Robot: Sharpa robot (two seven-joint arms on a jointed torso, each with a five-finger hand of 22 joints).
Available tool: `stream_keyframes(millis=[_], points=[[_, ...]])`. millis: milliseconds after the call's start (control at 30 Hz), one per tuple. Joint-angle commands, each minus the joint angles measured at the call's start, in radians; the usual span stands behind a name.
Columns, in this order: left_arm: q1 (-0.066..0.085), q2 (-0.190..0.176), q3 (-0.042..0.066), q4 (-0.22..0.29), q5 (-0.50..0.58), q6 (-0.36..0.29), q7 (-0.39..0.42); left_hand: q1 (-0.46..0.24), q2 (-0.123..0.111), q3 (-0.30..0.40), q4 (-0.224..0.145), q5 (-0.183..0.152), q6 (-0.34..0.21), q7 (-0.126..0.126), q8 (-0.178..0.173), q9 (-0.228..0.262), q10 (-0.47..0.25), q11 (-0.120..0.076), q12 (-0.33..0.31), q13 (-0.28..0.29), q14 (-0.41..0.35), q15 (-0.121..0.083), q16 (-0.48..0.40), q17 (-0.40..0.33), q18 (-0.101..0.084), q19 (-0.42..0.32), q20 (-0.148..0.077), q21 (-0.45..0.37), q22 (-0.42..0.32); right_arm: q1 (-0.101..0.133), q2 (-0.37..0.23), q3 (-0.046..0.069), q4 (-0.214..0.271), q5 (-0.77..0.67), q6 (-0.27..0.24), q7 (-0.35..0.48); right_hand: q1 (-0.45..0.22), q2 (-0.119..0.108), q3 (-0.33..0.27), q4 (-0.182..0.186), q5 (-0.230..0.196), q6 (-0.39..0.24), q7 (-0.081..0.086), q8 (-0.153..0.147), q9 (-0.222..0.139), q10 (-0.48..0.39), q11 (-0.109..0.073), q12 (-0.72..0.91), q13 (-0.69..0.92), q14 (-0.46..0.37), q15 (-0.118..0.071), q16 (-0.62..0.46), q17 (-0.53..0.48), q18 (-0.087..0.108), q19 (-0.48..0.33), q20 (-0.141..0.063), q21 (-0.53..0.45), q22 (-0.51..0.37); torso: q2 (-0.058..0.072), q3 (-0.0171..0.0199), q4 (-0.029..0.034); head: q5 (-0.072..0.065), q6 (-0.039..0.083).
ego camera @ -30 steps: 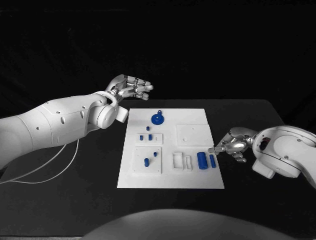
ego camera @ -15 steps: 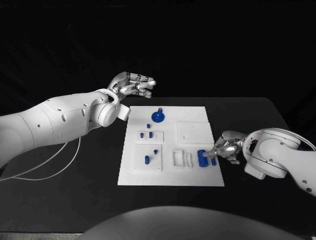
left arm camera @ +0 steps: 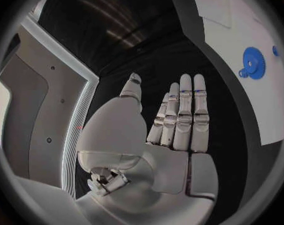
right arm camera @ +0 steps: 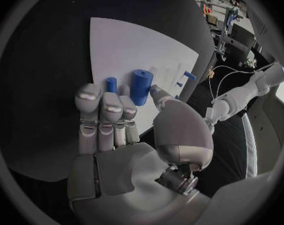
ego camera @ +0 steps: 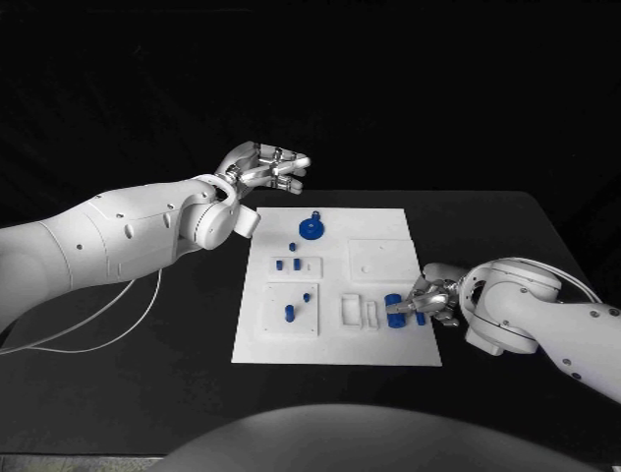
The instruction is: Assemble the parts on the task board
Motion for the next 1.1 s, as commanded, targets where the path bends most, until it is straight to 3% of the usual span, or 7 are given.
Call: stream_keyframes(millis=[33,133,233,500,800,933,1100], points=[[-0.001,0.004,0.0,0.003,0.007,0.038,-0.008,-0.004,-0.007,0.0,0.01,-0.006,-0.017,0.002,-0.001,-0.002,-0.009,0.003,-0.003,0.001,-0.004,0.002,-0.001,0.001,0.0,-0.003,0.007,0.004,-0.003,0.004,0.013,-0.011,-0.011,-0.05,-0.004,-0.003,0.001,-0.009,-0.001,0.009,-0.01,-0.008,0.002,-0.005,0.001,0.007,0.002,-0.004,0.001,0.002,0.007,0.005,0.002,-0.006,0.055,0.005,0.004,0.001,0.0,-0.0015,0.0025,0.001,0.0],[-0.001,0.007,-0.002,0.003,0.003,0.049,-0.017,0.0,-0.019,0.008,0.033,-0.01,-0.035,0.003,-0.001,-0.003,-0.015,0.005,-0.004,0.001,-0.008,0.004,-0.001,0.001,0.001,-0.006,0.009,0.007,-0.012,0.01,0.027,-0.026,-0.022,-0.053,-0.002,-0.004,0.0,-0.01,0.0,0.013,-0.016,-0.007,0.002,-0.005,0.002,0.008,0.001,-0.004,0.002,0.002,0.007,0.006,0.003,-0.006,0.056,0.005,0.006,0.002,0.0,-0.0023,0.0028,0.004,0.0],[-0.001,0.012,-0.003,0.0,-0.005,0.06,-0.025,-0.001,-0.023,0.008,0.039,-0.011,-0.046,0.004,-0.003,-0.003,-0.017,0.006,-0.003,0.001,-0.01,0.005,-0.001,0.001,0.001,-0.007,0.01,0.008,-0.015,0.013,0.038,-0.038,-0.03,-0.055,-0.002,-0.004,0.008,0.004,0.004,-0.008,0.064,-0.007,0.001,-0.005,0.003,0.006,0.0,-0.021,-0.009,0.002,0.006,0.005,0.003,-0.007,0.056,0.004,0.007,0.003,-0.001,-0.0026,0.0042,0.006,0.0],[-0.001,0.027,-0.005,-0.007,-0.026,0.076,-0.034,-0.005,-0.028,0.012,0.063,-0.011,-0.056,0.005,-0.002,-0.003,-0.022,0.008,-0.003,0.001,-0.016,0.007,-0.001,0.0,0.001,-0.011,0.012,0.009,-0.023,0.02,0.064,-0.068,-0.052,-0.059,-0.003,-0.005,-0.02,-0.013,0.111,-0.046,0.029,-0.005,-0.002,-0.005,0.002,0.006,-0.003,-0.029,-0.015,0.002,0.005,0.003,0.005,-0.008,0.056,0.003,0.008,0.005,-0.001,-0.0027,0.003,0.015,0.0],[-0.001,0.028,-0.006,-0.01,-0.028,0.081,-0.037,-0.005,-0.024,0.011,0.061,-0.011,-0.052,0.007,-0.002,-0.003,-0.022,0.009,-0.003,0.001,-0.016,0.007,-0.001,0.0,0.001,-0.011,0.012,0.01,-0.026,0.026,0.072,-0.077,-0.063,-0.047,-0.014,-0.005,-0.018,0.036,0.11,-0.137,0.17,-0.001,-0.008,-0.005,-0.005,0.007,-0.008,-0.028,-0.016,0.003,0.001,0.003,0.008,-0.012,0.056,0.0,0.013,0.01,0.0,-0.0024,0.0045,0.011,0.0],[-0.001,0.028,-0.006,-0.011,-0.028,0.083,-0.038,-0.005,-0.021,0.011,0.058,-0.01,-0.05,0.007,-0.002,-0.003,-0.021,0.008,-0.003,0.001,-0.015,0.007,-0.001,0.0,0.001,-0.011,0.012,0.011,-0.027,0.03,0.068,-0.079,-0.057,-0.019,-0.04,-0.003,-0.02,0.046,0.143,-0.189,0.375,0.006,-0.011,-0.005,-0.008,0.005,-0.013,-0.033,-0.018,0.003,-0.002,0.004,0.009,-0.014,0.056,-0.003,0.014,0.011,0.0,-0.002,0.0047,0.011,0.0],[-0.001,0.026,-0.006,-0.011,-0.028,0.084,-0.039,-0.008,-0.014,0.009,0.046,-0.009,-0.045,0.008,-0.002,-0.003,-0.02,0.008,-0.003,0.001,-0.014,0.007,-0.001,0.002,0.001,-0.01,0.011,0.014,-0.033,0.04,0.051,-0.08,-0.031,0.05,-0.093,0.0,-0.065,0.06,0.156,-0.243,0.394,0.007,-0.011,-0.005,-0.003,0.007,-0.014,-0.035,-0.02,0.003,-0.004,0.005,0.01,-0.015,0.056,-0.005,0.016,0.014,0.0,-0.0018,0.0052,0.012,0.0]])
